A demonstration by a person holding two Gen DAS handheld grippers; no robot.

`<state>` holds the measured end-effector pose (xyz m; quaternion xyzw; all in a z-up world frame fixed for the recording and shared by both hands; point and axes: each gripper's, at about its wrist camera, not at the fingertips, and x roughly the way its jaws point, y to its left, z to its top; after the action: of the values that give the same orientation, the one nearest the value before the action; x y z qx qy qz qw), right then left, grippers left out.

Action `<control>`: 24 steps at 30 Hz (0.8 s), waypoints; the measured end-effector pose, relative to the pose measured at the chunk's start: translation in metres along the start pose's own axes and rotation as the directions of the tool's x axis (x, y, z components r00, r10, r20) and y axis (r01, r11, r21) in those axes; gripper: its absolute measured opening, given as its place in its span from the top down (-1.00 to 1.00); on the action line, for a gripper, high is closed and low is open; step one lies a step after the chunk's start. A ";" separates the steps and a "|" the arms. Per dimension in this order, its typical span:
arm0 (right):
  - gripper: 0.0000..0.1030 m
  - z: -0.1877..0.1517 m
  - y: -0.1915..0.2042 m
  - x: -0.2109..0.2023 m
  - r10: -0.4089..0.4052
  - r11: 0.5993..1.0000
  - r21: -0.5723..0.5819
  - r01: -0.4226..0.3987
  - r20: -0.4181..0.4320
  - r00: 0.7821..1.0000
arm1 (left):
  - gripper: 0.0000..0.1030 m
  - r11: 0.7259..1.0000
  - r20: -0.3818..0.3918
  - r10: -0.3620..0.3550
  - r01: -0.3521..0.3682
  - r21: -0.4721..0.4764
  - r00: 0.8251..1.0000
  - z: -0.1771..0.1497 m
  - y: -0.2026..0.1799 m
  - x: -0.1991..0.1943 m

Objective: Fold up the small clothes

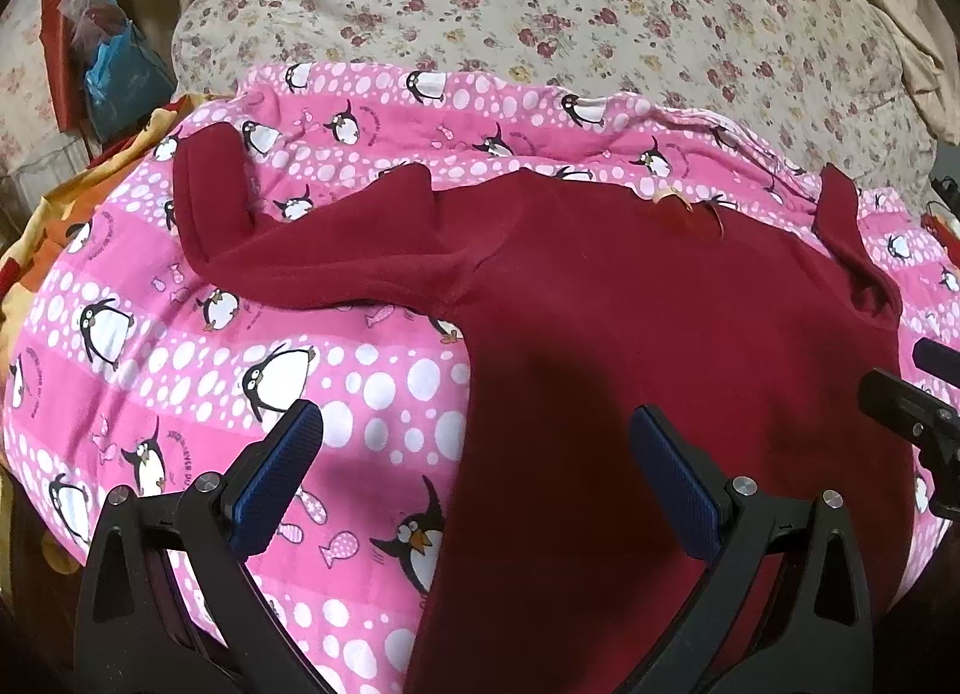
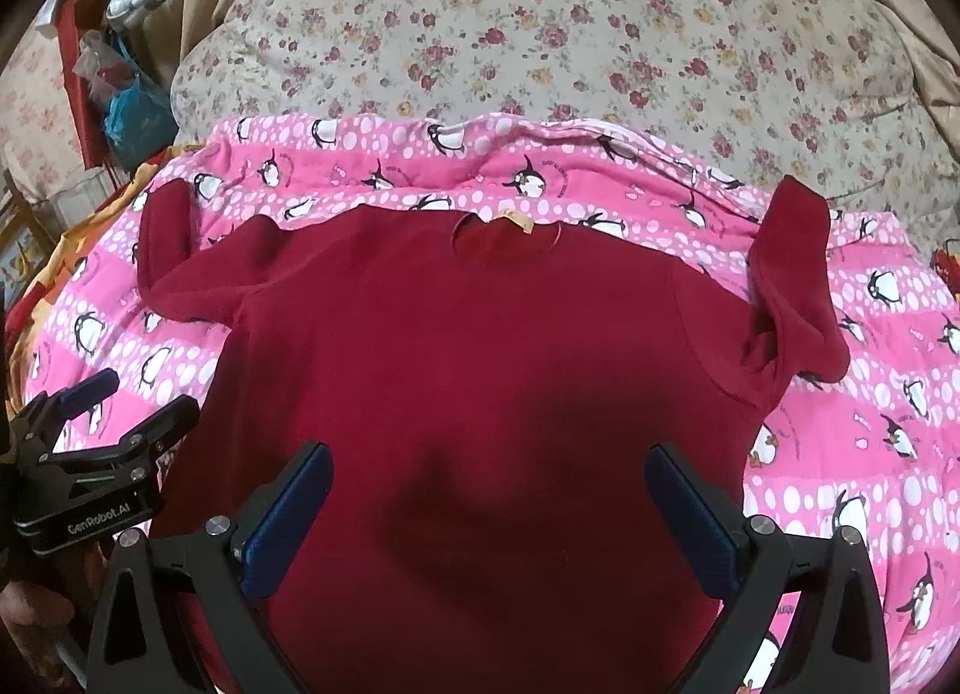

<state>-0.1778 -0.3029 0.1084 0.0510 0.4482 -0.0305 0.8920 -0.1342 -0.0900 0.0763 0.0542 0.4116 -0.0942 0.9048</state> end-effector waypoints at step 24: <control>-1.00 0.011 0.020 0.022 0.007 1.000 -0.024 -0.007 -0.019 1.000 | -0.99 1.000 -0.018 0.017 -0.017 -0.026 1.000 0.004 0.011 0.016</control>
<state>-0.1536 -0.2843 0.0986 0.0423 0.4570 -0.0217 0.8882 -0.1189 -0.0820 0.0670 0.0466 0.4205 -0.0807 0.9025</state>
